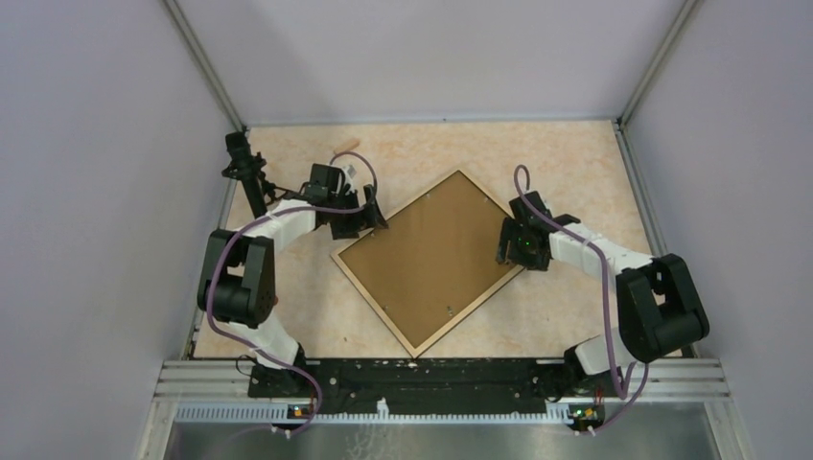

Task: Put the photo into the frame
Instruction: Install the photo frame at the center of the board.

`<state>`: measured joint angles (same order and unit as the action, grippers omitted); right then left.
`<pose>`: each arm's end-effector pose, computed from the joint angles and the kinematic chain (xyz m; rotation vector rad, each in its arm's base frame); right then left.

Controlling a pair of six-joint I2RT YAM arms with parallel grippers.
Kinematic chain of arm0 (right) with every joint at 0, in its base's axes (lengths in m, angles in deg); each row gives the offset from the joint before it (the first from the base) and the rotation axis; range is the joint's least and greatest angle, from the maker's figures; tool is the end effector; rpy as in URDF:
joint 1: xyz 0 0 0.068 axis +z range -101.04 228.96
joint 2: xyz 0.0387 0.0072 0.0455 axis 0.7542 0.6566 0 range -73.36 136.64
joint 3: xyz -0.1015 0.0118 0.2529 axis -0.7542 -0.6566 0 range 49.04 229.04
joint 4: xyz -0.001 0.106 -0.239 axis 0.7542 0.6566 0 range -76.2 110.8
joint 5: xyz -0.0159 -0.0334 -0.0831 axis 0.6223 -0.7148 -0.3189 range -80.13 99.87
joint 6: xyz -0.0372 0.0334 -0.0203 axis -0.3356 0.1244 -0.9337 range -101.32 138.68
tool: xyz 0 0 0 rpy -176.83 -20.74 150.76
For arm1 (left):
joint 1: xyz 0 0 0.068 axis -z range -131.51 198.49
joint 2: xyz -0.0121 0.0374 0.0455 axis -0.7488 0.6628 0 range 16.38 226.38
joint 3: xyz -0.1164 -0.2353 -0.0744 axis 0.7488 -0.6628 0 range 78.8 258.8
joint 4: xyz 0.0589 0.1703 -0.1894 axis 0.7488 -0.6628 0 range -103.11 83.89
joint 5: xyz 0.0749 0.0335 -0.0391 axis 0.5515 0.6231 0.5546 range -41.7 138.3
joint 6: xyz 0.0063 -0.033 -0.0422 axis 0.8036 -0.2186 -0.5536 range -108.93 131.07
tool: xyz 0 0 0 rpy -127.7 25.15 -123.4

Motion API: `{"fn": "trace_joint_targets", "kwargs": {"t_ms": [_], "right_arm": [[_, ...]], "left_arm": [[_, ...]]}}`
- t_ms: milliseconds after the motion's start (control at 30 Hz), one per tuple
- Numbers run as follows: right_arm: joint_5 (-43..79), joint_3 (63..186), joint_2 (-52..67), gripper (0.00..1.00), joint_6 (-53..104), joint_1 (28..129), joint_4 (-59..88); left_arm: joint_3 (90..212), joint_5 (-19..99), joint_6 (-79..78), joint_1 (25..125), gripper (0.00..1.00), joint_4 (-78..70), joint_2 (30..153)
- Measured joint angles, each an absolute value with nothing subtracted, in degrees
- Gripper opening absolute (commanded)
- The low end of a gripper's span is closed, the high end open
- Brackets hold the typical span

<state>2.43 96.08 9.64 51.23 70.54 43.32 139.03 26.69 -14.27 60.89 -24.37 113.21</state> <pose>0.2497 0.0938 0.1807 0.2961 2.6844 0.1108 0.3346 -0.0871 0.1901 -0.1361 2.5874 -0.7319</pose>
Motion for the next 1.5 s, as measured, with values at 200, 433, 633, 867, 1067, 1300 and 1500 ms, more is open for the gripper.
{"fn": "trace_joint_targets", "kwargs": {"t_ms": [200,433,633,867,1067,1300,1500], "right_arm": [[0.8,96.1,11.2,0.73,51.9,70.5,43.8],[-1.4,96.0,12.2,0.65,55.0,70.5,42.5],[-1.8,96.0,12.7,0.55,58.1,70.5,41.9],[-3.3,95.9,12.4,0.38,59.8,70.5,42.3],[-5.7,95.9,11.8,0.01,62.4,70.4,43.3],[-5.7,95.5,11.8,0.00,66.3,69.4,41.3],[-0.6,94.8,11.8,0.00,61.4,65.8,36.5]], "left_arm": [[138.3,26.6,-14.3,60.6,0.98,-24.2,112.6],[137.8,24.4,-15.0,59.3,0.98,-23.7,112.6],[137.5,23.6,-15.6,58.9,0.98,-23.1,112.6],[137.5,23.6,-15.9,58.7,0.98,-23.0,112.6],[137.5,23.7,-16.0,58.4,0.98,-23.1,112.6],[137.2,23.9,-16.5,58.1,0.98,-22.7,112.7],[133.7,20.2,-18.6,57.4,0.98,-18.7,112.2]]}}
